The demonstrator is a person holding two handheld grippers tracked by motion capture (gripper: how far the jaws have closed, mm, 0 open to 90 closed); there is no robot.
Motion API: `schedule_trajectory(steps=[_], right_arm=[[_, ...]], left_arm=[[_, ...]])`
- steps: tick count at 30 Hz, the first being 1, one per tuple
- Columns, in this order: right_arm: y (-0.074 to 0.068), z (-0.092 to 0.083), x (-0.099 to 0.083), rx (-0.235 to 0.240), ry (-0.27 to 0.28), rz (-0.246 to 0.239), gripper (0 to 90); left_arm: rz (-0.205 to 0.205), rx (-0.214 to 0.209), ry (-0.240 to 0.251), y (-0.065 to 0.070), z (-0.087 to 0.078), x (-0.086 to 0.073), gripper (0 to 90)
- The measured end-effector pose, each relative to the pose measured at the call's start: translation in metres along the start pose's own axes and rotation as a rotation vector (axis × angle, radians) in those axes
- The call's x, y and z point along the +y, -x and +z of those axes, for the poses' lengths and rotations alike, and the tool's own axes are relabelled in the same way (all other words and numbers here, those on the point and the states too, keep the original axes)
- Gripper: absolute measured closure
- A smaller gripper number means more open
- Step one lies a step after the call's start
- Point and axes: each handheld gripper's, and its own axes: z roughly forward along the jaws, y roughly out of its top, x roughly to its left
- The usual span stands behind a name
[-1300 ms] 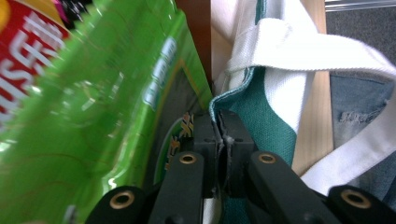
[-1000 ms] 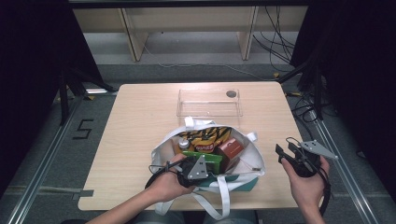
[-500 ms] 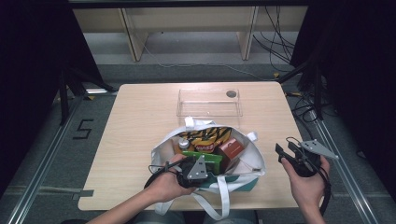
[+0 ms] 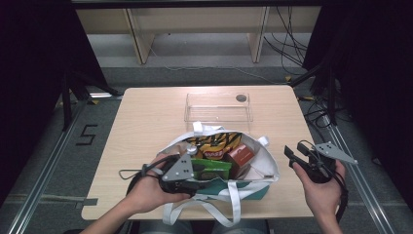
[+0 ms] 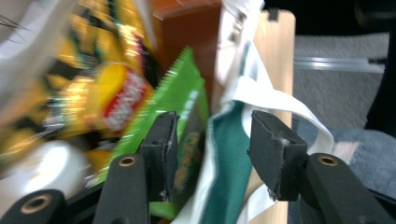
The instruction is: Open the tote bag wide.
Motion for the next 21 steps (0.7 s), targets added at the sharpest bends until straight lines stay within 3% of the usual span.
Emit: schedule_trajectory(steps=[2, 3, 4, 5, 7, 10, 12, 13, 15, 16, 18, 21], right_arm=[[-0.002, -0.001, 0.003, 0.019, 0.008, -0.019, 54.1], [-0.005, -0.002, 0.004, 0.032, 0.006, -0.009, 55.6], [-0.005, -0.002, 0.004, 0.032, 0.006, -0.009, 55.6], [-0.011, -0.004, 0.008, 0.066, 0.012, -0.035, 57.8], [-0.013, -0.004, 0.009, 0.072, 0.009, -0.041, 59.5], [-0.022, -0.007, 0.013, 0.122, 0.015, -0.04, 63.2], [-0.029, -0.011, 0.016, 0.149, 0.021, -0.054, 64.3], [-0.029, -0.01, 0.017, 0.156, 0.035, -0.089, 64.3], [-0.035, -0.014, 0.019, 0.174, 0.021, -0.079, 64.4], [-0.035, -0.014, 0.02, 0.176, 0.032, -0.11, 64.4], [-0.041, -0.015, 0.021, 0.193, 0.03, -0.098, 64.5], [-0.046, -0.015, 0.021, 0.22, 0.026, -0.124, 65.9]], left_arm=[[-0.001, 0.032, 0.026, -0.006, -0.014, 0.001, 53.1], [-0.022, 0.05, 0.04, -0.008, -0.021, 0.0, 53.6], [-0.015, 0.066, 0.049, -0.012, -0.027, 0.0, 53.6], [-0.026, 0.086, 0.066, -0.015, -0.035, 0.0, 55.1], [-0.041, 0.121, 0.095, -0.021, -0.046, -0.002, 55.8], [-0.051, 0.17, 0.15, -0.032, -0.058, -0.005, 58.4], [-0.055, 0.211, 0.156, -0.038, -0.061, -0.009, 59.1], [-0.066, 0.232, 0.154, -0.043, -0.061, -0.012, 59.0], [-0.076, 0.251, 0.145, -0.048, -0.06, -0.017, 57.6], [-0.079, 0.265, 0.136, -0.051, -0.059, -0.021, 56.3], [-0.077, 0.277, 0.134, -0.055, -0.057, -0.025, 56.0], [-0.089, 0.264, 0.145, -0.06, -0.052, -0.032, 56.0]])
